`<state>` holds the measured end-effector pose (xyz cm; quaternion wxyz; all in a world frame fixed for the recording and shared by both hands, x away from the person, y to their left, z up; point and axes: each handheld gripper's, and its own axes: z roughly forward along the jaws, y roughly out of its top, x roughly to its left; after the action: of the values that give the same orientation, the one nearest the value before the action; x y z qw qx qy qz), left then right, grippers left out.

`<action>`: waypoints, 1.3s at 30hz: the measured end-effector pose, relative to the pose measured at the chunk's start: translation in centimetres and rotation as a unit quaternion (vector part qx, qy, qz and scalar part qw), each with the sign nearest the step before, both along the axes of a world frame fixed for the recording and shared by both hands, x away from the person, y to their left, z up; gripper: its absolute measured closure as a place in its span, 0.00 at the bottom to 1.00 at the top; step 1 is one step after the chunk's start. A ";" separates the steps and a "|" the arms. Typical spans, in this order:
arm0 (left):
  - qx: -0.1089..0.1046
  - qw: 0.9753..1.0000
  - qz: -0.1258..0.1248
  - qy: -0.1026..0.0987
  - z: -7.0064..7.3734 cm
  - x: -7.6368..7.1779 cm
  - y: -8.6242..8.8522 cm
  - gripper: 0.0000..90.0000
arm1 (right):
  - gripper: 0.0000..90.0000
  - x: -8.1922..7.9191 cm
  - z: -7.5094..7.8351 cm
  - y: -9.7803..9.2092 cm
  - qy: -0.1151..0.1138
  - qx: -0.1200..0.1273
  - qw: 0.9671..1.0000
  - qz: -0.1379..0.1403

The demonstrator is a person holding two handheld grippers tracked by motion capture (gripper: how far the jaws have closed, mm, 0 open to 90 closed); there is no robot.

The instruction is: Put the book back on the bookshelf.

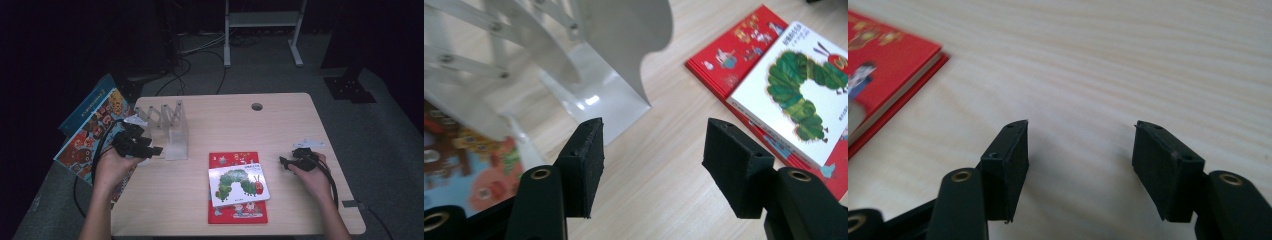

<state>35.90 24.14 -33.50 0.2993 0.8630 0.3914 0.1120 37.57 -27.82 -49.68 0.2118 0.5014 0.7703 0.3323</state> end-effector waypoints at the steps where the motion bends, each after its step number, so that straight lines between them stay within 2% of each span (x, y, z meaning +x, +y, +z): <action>1: 0.003 1.000 -0.005 0.002 -0.5 0.0 -0.2 0.44 | 0.43 -0.3 0.1 0.1 0.001 0.000 1.000 0.003; 6: -0.010 1.000 -0.017 0.008 -2.9 -0.2 -1.0 0.42 | 0.44 -1.8 0.5 0.5 -0.002 0.009 1.000 0.015; 11: -0.012 0.999 -0.037 0.008 -5.0 -0.5 -1.8 0.41 | 0.43 -3.5 1.2 1.4 -0.011 0.011 0.999 0.037; 17: -0.016 0.998 -0.051 0.025 -7.6 -0.4 -2.7 0.38 | 0.42 -5.4 1.8 2.7 -0.021 0.020 0.998 0.063; 19: -0.010 0.997 -0.061 0.035 -8.2 -0.3 -2.9 0.36 | 0.42 -6.1 1.9 3.2 -0.023 0.023 0.997 0.072; 25: -0.009 0.997 -0.069 0.028 -9.3 -0.5 -3.3 0.31 | 0.39 -8.2 1.7 4.6 -0.022 0.027 0.994 0.102; 34: -0.015 0.997 -0.063 0.032 -10.5 -0.6 -3.0 0.28 | 0.37 -11.4 1.3 5.9 -0.014 0.043 0.988 0.147; 39: -0.014 0.997 -0.066 0.031 -10.5 -0.6 -3.1 0.27 | 0.37 -12.3 1.2 6.8 -0.010 0.035 0.984 0.177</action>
<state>35.25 21.05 -43.98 0.3062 0.8856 0.3442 0.0596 25.25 -20.98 -48.51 0.1399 0.3609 0.8327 0.3959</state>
